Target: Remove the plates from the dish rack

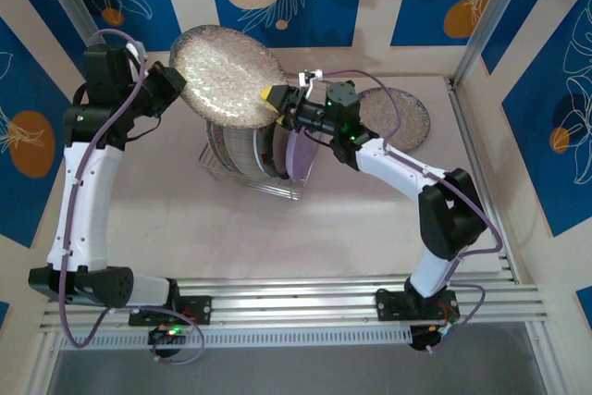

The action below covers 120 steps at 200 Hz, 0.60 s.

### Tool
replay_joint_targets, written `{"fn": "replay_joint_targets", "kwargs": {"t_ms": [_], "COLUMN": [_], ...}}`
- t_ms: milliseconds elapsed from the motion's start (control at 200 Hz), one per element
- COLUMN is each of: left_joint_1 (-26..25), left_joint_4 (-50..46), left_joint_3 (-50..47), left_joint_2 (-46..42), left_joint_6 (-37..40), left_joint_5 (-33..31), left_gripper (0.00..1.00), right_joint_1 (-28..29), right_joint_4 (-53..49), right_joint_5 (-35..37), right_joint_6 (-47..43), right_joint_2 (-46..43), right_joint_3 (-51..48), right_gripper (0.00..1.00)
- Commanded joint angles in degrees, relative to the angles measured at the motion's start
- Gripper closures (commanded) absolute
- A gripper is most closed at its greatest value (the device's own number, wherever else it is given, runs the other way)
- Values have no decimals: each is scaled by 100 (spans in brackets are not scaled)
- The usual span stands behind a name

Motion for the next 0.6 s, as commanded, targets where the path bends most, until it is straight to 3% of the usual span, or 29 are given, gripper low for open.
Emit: {"fn": "replay_joint_targets", "kwargs": {"t_ms": [0, 275, 595], "left_joint_1": [-19, -18, -19], "left_joint_4": [1677, 1857, 1849], "left_joint_3": [62, -106, -204], "left_joint_2": [-182, -129, -113], "left_joint_6": [-528, -790, -876], "left_joint_5": [531, 655, 594], "left_gripper": [100, 100, 100], "right_joint_1": [-6, -45, -147], "right_joint_4": [173, 135, 266], "right_joint_5": [11, 145, 180], "right_joint_6": [32, 80, 66], "right_joint_2": [64, 144, 138], "right_joint_3": [313, 433, 569], "right_gripper": [53, 70, 100]}}
